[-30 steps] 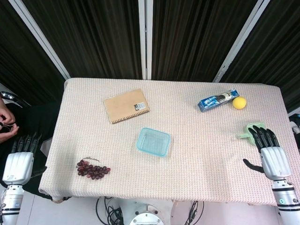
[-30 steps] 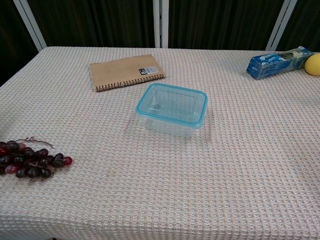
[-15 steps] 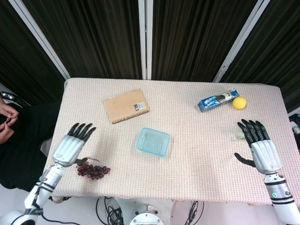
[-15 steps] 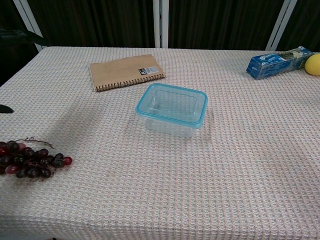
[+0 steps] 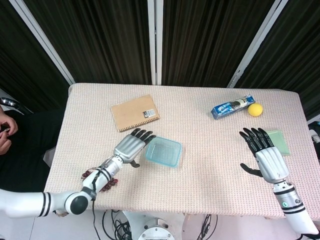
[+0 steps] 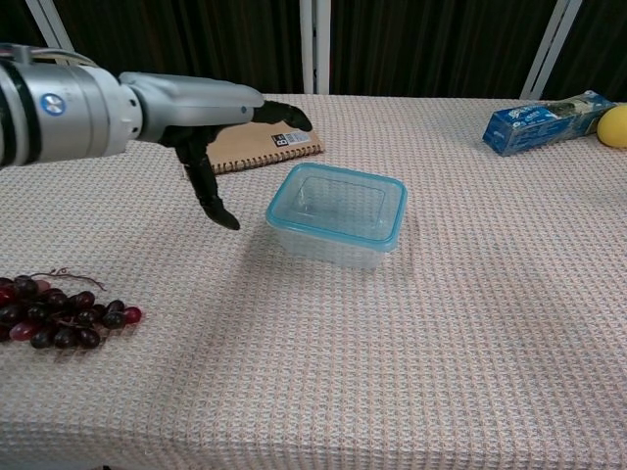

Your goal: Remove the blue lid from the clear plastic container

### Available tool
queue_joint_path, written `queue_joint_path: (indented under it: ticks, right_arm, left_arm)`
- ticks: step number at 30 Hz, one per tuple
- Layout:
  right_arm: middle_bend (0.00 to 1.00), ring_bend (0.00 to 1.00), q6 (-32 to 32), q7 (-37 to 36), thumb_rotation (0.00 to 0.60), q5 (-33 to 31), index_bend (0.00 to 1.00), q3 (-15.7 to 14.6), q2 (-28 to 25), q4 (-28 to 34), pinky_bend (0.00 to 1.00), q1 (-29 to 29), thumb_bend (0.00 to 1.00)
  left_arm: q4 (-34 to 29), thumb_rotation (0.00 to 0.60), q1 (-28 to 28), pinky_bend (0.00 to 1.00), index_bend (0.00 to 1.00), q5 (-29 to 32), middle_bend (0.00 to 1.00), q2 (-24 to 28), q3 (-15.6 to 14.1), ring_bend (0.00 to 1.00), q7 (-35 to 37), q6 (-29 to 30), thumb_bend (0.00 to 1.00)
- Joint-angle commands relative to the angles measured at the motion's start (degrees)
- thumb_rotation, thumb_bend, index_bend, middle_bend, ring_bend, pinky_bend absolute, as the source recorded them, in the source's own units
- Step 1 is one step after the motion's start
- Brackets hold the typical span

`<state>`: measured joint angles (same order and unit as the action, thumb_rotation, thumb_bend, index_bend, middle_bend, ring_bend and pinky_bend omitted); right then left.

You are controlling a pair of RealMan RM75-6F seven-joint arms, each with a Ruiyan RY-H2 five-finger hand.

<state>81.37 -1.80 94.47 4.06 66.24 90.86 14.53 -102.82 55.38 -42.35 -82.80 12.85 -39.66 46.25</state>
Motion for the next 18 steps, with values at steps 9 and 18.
queue_joint_path:
  ticks: [9, 18]
  right_arm:
    - [0.07, 0.0, 0.37, -1.11, 0.6, -0.02, 0.0, -0.47, 0.53, -1.16, 0.0, 0.02, 0.08]
    - [0.07, 0.0, 0.56, -1.61, 0.6, -0.13, 0.0, -0.7, 0.82, -1.69, 0.0, 0.02, 0.08]
  left_arm:
    - [9.98, 0.6, 15.8, 0.0, 0.0, 22.52, 0.0, -9.19, -0.81, 0.0, -9.33, 1.78, 0.0]
    - [9.62, 0.6, 19.83, 0.0, 0.0, 30.02, 0.0, -8.35, -2.27, 0.0, -9.48, 2.11, 0.0]
